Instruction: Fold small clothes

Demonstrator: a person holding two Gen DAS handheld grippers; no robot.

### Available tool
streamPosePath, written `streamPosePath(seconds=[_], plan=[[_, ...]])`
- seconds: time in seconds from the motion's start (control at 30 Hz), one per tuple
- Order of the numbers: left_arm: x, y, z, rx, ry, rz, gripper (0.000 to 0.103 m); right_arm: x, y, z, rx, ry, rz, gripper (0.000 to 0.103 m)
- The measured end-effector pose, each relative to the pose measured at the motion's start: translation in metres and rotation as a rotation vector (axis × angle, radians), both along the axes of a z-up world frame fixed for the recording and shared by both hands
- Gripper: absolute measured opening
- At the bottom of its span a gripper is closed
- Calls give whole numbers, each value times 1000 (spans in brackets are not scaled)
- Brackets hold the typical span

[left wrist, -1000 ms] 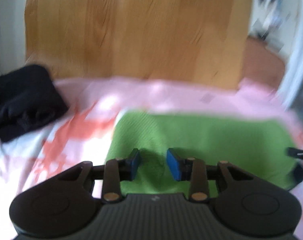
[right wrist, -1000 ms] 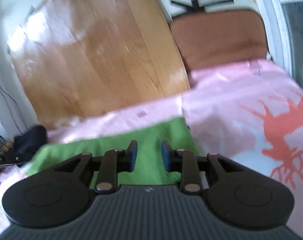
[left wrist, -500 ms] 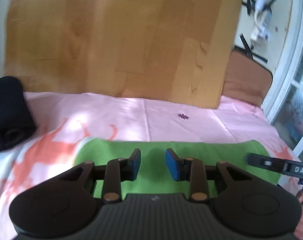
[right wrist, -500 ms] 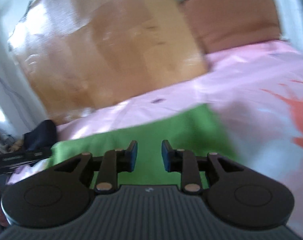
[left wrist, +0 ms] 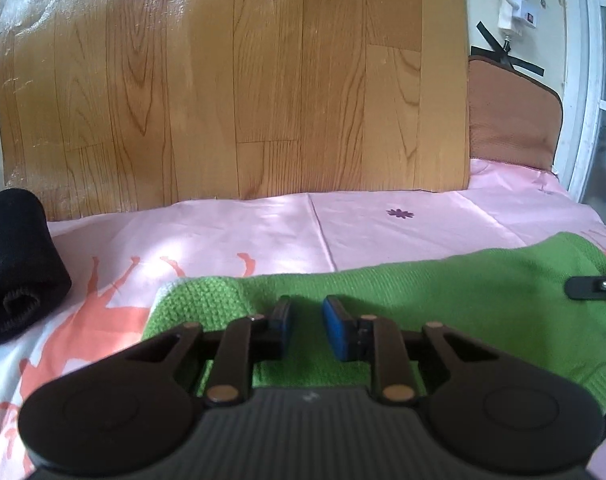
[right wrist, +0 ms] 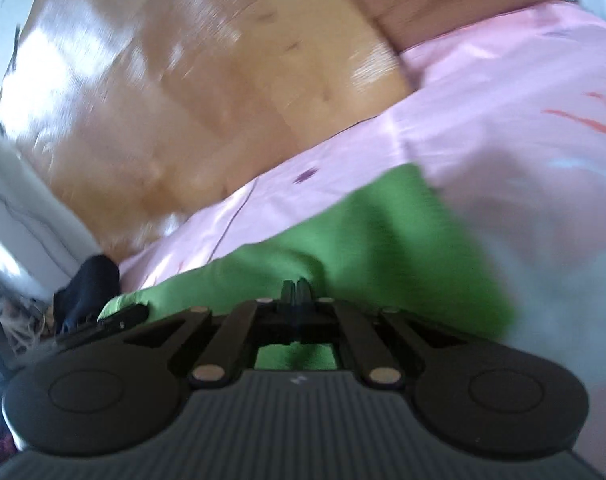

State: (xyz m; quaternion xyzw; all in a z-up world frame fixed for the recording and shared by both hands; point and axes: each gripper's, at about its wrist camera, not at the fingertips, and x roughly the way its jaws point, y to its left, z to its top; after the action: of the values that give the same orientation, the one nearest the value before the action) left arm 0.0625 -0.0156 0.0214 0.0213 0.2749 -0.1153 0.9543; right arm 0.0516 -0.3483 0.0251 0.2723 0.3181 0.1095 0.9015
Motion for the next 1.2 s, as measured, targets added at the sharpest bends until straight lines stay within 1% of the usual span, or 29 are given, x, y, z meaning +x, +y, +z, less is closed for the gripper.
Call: streamPosePath(seconds=[0.1,0.17,0.2,0.23,0.33,0.37,0.4,0.47,0.6,0.67,0.7,0.77,0.83,0.9,0.93,0.97,1.0,1.03,1.07,1.1,1.13,1.17,1.2], plan=[[0,3,0,-20,2,-4,20,-14,-1,0,-13,-21,-26,0],[-1,5,0,-28,3,-7,20,-16,-2,1,-11,-16,-39,0],[-2,6,1,-36,3,-10,21,-19,-2,5,-20,-4,-59,3],[-2,7,1,-46,4,-13,22,-23,-4,9,-42,-1,-85,3],[-4,12,3,-85,0,-20,26,-43,-20,20,-16,-46,-132,18],[-5,13,3,-94,-3,-18,27,-49,-28,22,-10,-46,-167,40],[-7,14,4,-108,-3,-16,28,-56,-37,23,6,-45,-208,55],[-9,16,9,-149,4,-20,29,-63,-53,20,56,-23,-240,58],[-20,19,23,-284,18,-79,29,-67,-75,1,192,73,-250,60],[-23,15,26,-348,50,-124,27,-65,-74,-6,246,105,-229,60],[-23,13,25,-374,71,-147,27,-64,-72,-7,262,106,-218,60],[-21,4,21,-403,122,-192,27,-60,-66,-7,258,109,-202,60],[-19,-7,14,-391,156,-220,27,-59,-59,-3,247,111,-198,60],[-16,-18,5,-349,179,-230,26,-55,-55,-4,254,119,-190,60],[-14,-24,-3,-319,203,-228,26,-52,-51,-4,238,117,-186,60],[-13,-30,-10,-282,217,-224,22,-51,-49,-4,223,115,-179,60],[-17,-34,-13,-244,172,-222,20,-48,-45,-4,212,111,-170,59],[-20,-39,-13,-208,157,-227,20,-46,-42,-5,211,118,-159,56],[-21,-42,-13,-185,152,-224,20,-44,-41,-7,213,135,-147,39],[-22,-44,-12,-174,150,-224,20,-38,-37,-13,241,179,-123,25],[-22,-44,-12,-173,149,-222,20,-38,-37,-15,276,190,-125,25],[-21,-43,-12,-184,161,-222,21,-36,-35,-13,277,196,-129,23],[-21,-38,-10,-209,186,-220,21,-38,-32,-4,280,170,-119,22]])
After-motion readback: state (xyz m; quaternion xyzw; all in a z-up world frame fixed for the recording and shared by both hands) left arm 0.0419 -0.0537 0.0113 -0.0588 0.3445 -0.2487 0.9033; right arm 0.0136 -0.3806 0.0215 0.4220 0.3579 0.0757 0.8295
